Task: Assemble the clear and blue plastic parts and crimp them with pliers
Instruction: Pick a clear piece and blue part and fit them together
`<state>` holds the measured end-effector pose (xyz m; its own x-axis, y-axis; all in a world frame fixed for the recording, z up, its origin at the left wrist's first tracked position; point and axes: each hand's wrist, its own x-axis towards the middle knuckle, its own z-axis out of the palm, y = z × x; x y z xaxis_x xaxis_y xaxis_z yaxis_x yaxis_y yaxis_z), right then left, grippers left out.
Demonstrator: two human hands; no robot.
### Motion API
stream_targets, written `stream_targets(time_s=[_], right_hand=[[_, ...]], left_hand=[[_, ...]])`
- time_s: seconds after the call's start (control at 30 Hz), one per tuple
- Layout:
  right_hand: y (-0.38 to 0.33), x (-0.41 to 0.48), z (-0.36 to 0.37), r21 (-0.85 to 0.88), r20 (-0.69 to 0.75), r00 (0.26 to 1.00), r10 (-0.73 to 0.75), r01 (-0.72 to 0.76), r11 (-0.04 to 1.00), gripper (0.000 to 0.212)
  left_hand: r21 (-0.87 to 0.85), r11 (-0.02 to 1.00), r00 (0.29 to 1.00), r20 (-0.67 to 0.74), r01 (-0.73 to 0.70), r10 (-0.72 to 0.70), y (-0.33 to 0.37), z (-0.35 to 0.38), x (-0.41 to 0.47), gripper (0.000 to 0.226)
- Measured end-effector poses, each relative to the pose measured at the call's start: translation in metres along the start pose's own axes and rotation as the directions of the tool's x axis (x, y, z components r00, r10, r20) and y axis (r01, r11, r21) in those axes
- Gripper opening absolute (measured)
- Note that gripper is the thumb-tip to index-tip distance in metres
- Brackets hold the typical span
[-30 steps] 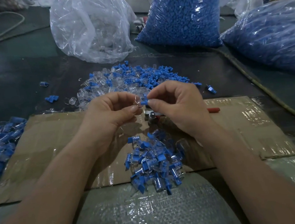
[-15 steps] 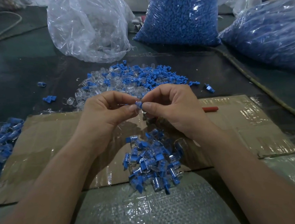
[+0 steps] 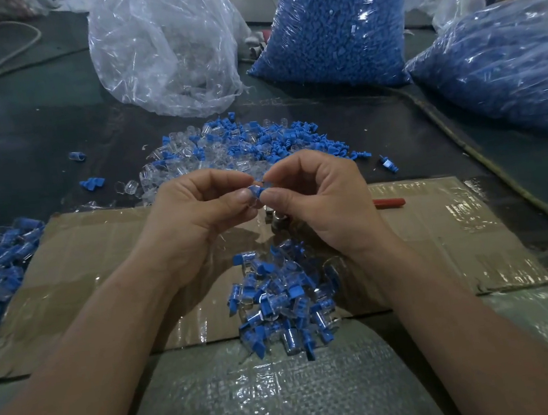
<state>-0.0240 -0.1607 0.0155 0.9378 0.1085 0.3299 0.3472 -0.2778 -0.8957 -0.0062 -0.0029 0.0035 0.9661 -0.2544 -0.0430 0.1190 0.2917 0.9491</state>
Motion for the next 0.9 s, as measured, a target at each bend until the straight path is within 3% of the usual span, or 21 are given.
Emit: stream_targets(time_s=[0.33, 0.6, 0.73, 0.9], right_hand=[[0.0016, 0.0009, -0.0007, 0.057, 0.049, 0.999, 0.023, -0.026, 0.998, 0.019], [0.0060, 0.0016, -0.0030, 0.099, 0.039, 0.998, 0.040, -0.043, 0.994, 0.017], [0.0060, 0.0010, -0.0012, 0.076, 0.051, 0.998, 0.025, -0.029, 0.997, 0.014], [0.0058, 0.0000, 0.0016, 0.053, 0.090, 0.996, -0.022, 0.017, 0.998, 0.025]], left_hand=[[-0.047, 0.999, 1.000, -0.004, 0.001, -0.001, -0.0017, 0.0030, 0.0001, 0.012], [0.065, 0.998, 0.994, 0.109, -0.024, 0.017, 0.0055, 0.0014, 0.0007, 0.013], [0.186, 0.982, 0.998, 0.059, -0.035, 0.025, 0.0026, 0.0044, -0.0025, 0.019], [0.176, 0.984, 1.000, -0.019, -0.018, 0.022, 0.0022, 0.0046, -0.0022, 0.017]])
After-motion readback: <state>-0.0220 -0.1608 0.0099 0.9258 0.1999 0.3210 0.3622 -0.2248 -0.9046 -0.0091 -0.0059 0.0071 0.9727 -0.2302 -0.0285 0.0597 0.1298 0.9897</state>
